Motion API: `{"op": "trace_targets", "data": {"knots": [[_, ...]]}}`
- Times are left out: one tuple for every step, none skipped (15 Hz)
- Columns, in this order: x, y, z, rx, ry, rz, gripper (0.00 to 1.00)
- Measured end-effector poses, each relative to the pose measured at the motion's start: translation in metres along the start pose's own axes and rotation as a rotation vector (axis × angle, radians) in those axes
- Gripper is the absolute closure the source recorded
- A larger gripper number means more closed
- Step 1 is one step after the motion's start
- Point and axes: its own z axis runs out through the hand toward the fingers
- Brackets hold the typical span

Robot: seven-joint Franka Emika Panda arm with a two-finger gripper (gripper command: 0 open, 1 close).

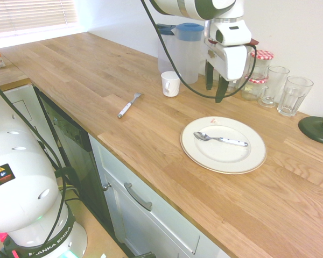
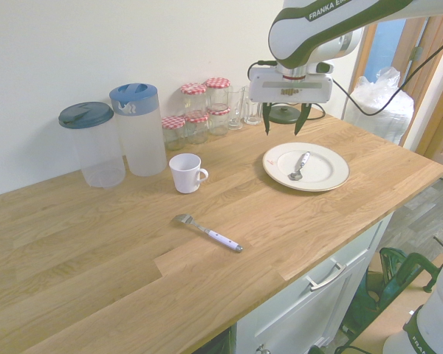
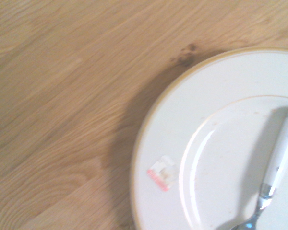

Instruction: Put the spoon into the plate

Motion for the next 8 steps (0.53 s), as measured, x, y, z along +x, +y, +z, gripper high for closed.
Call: {"op": "trace_targets", "data": {"knots": [[-0.005, -0.001, -0.002, -0.002, -0.001, -0.062, 0.0], [-0.004, -0.001, -0.006, -0.002, -0.001, -0.126, 0.0], [-0.001, 0.001, -0.011, -0.001, -0.001, -0.193, 0.0], [0.005, 0.006, -0.015, 0.001, -0.001, -0.258, 0.0], [0.01, 0.012, -0.019, 0.002, -0.002, -0.321, 0.0], [0.014, 0.019, -0.021, 0.003, -0.005, -0.387, 0.0], [0.014, 0.026, -0.024, 0.003, -0.007, -0.452, 0.0], [0.011, 0.032, -0.028, 0.003, -0.009, -0.514, 0.0]]}}
